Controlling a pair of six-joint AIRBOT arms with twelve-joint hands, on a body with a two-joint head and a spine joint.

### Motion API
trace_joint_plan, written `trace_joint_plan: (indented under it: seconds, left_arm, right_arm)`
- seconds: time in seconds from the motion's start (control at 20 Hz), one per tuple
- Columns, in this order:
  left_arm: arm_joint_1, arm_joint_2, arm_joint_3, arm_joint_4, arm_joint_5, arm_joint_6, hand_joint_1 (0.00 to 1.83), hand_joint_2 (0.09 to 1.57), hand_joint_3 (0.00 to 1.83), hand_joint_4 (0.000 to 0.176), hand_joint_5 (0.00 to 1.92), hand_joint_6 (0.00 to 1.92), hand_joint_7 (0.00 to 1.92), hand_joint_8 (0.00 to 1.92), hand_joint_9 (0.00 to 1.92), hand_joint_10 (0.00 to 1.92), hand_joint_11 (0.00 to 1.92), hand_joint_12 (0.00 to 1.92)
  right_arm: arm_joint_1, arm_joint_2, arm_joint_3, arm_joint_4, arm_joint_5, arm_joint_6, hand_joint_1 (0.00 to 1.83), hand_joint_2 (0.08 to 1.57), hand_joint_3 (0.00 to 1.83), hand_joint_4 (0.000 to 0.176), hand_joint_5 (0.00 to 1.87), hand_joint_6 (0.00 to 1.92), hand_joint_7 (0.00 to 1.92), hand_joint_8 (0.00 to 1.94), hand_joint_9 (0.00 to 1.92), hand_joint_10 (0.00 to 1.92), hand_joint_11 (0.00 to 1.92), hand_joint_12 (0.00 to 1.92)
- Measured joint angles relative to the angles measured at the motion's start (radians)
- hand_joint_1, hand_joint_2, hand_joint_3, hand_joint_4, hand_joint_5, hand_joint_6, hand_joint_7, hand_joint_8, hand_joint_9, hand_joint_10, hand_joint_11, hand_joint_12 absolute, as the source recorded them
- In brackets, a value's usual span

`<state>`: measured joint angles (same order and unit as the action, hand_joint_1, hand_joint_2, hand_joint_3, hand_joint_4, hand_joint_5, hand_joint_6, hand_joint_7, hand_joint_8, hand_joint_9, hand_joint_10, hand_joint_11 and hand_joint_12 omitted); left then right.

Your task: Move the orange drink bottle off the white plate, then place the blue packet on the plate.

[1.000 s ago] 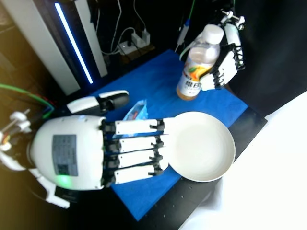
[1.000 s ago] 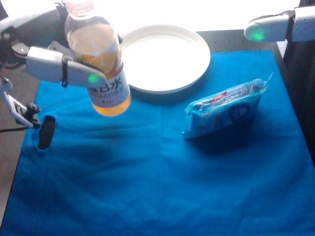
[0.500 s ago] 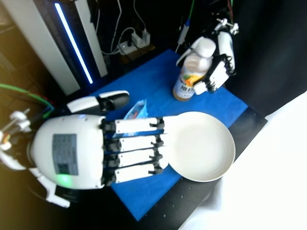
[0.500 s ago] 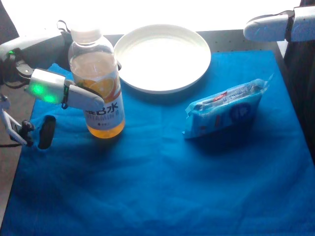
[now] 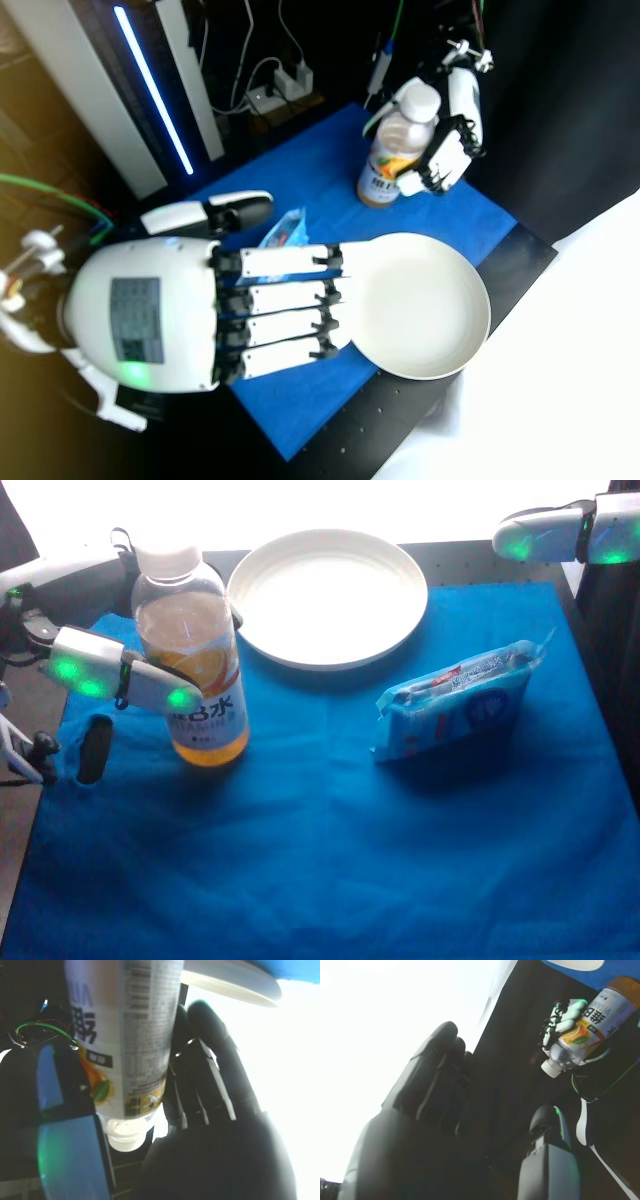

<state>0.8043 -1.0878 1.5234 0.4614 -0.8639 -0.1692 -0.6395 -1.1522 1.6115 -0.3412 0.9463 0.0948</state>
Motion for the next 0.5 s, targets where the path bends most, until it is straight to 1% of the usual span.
trace_joint_plan:
  seconds: [0.05,0.1,0.15,0.2,0.25,0.3,0.35,0.4,0.45,0.5]
  left_arm:
    - [0.0,0.003,-0.003,0.003,0.0,0.005,0.86,0.97,0.0,0.0,0.37,0.02,0.48,0.0,0.47,0.01,0.1,0.86]
    - [0.0,0.006,-0.007,0.005,0.002,0.011,0.79,0.94,0.0,0.0,0.31,0.0,0.4,0.0,0.38,0.0,0.02,0.79]
    - [0.0,0.01,-0.011,0.006,0.004,0.012,0.72,0.88,0.0,0.011,0.22,0.0,0.31,0.0,0.27,0.0,0.0,0.61]
    - [0.0,0.014,-0.014,0.005,0.0,0.013,0.67,0.84,0.0,0.045,0.12,0.0,0.22,0.01,0.15,0.01,0.0,0.35]
    - [0.0,0.019,-0.018,0.003,0.0,0.013,0.67,0.82,0.0,0.066,0.07,0.0,0.16,0.01,0.1,0.01,0.0,0.19]
    - [0.0,0.027,-0.024,0.002,-0.002,0.017,0.68,0.77,0.0,0.118,0.01,0.0,0.05,0.0,0.02,0.0,0.0,0.04]
    - [0.0,0.035,-0.031,0.0,-0.003,0.019,0.66,0.75,0.0,0.154,0.0,0.0,0.01,0.0,0.0,0.0,0.0,0.01]
    - [0.0,0.044,-0.036,0.002,-0.005,0.023,0.58,0.75,0.0,0.172,0.0,0.0,0.0,0.0,0.0,0.0,0.0,0.0]
    - [0.003,0.059,-0.049,-0.001,-0.006,0.027,0.54,0.74,0.0,0.175,0.0,0.0,0.0,0.0,0.0,0.0,0.0,0.0]
    - [0.007,0.077,-0.062,0.0,-0.009,0.034,0.53,0.73,0.0,0.176,0.0,0.0,0.0,0.0,0.0,0.0,0.0,0.0]
  right_arm:
    - [0.0,0.0,-0.001,0.0,0.0,0.0,0.65,0.96,0.0,0.029,0.29,0.0,0.65,0.0,0.68,0.0,0.57,0.41]
    - [0.0,0.0,-0.001,0.0,0.0,0.0,0.65,0.95,0.0,0.033,0.29,0.0,0.65,0.0,0.68,0.0,0.57,0.42]
    - [0.0,0.0,-0.001,0.0,0.001,0.0,0.66,0.94,0.0,0.036,0.27,0.0,0.65,0.0,0.65,0.0,0.54,0.41]
    - [0.0,0.0,-0.001,0.0,0.0,0.0,0.65,0.93,0.0,0.037,0.26,0.0,0.63,0.0,0.62,0.0,0.51,0.4]
    - [0.0,0.0,-0.001,0.0,0.0,0.0,0.63,0.93,0.0,0.045,0.24,0.0,0.61,0.0,0.6,0.0,0.5,0.4]
    - [0.0,0.0,-0.002,-0.001,0.0,0.0,0.62,0.9,0.0,0.063,0.21,0.0,0.57,0.0,0.56,0.0,0.46,0.38]
    - [0.0,0.0,-0.003,-0.003,-0.001,0.0,0.63,0.88,0.0,0.075,0.19,0.0,0.54,0.0,0.52,0.0,0.42,0.37]
    - [0.0,0.003,-0.006,-0.009,-0.001,0.0,0.65,0.84,0.0,0.086,0.17,0.0,0.49,0.0,0.48,0.0,0.36,0.37]
    - [0.0,0.006,-0.012,-0.016,0.0,0.001,0.67,0.79,0.0,0.11,0.15,0.0,0.45,0.0,0.43,0.0,0.31,0.38]
    - [0.0,0.006,-0.013,-0.033,0.0,0.011,0.67,0.79,0.0,0.11,0.13,0.0,0.42,0.0,0.4,0.0,0.25,0.49]
